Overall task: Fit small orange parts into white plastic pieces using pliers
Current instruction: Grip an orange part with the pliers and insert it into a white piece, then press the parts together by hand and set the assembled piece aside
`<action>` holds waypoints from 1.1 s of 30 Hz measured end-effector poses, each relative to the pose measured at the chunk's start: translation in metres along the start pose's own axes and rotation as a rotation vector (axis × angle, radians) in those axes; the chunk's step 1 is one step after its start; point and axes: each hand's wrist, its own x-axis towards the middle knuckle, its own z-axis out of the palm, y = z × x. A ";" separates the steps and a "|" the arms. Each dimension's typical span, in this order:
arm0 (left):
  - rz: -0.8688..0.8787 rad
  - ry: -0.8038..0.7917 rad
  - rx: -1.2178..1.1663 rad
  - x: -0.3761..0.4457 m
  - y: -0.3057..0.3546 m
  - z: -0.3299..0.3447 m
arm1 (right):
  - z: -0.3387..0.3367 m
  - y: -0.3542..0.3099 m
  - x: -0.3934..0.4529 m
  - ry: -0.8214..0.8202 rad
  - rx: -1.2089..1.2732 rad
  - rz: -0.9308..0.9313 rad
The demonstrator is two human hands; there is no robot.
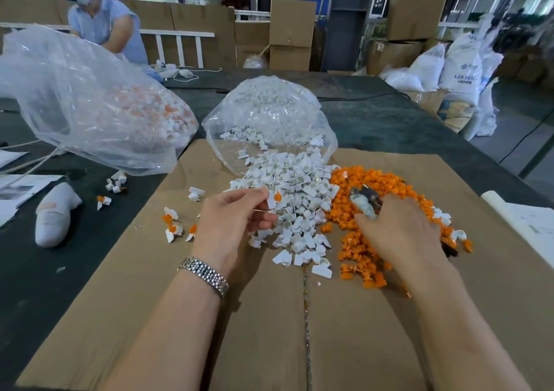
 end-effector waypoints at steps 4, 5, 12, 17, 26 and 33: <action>0.023 0.016 0.051 0.004 -0.004 0.000 | 0.018 0.006 0.005 0.104 -0.120 0.029; 0.030 0.028 0.055 0.005 -0.005 -0.001 | 0.022 0.007 0.006 0.123 -0.125 0.035; 0.209 0.641 0.283 0.028 0.005 -0.052 | 0.033 0.007 0.007 0.179 -0.129 0.032; 0.234 0.908 0.383 0.039 0.009 -0.072 | 0.032 0.006 0.004 0.258 -0.010 -0.034; 0.423 0.196 0.783 0.015 -0.011 -0.014 | 0.033 -0.003 -0.004 0.224 0.048 -0.450; 0.402 0.243 0.927 0.017 -0.012 -0.020 | 0.041 -0.011 -0.004 0.105 -0.046 -0.480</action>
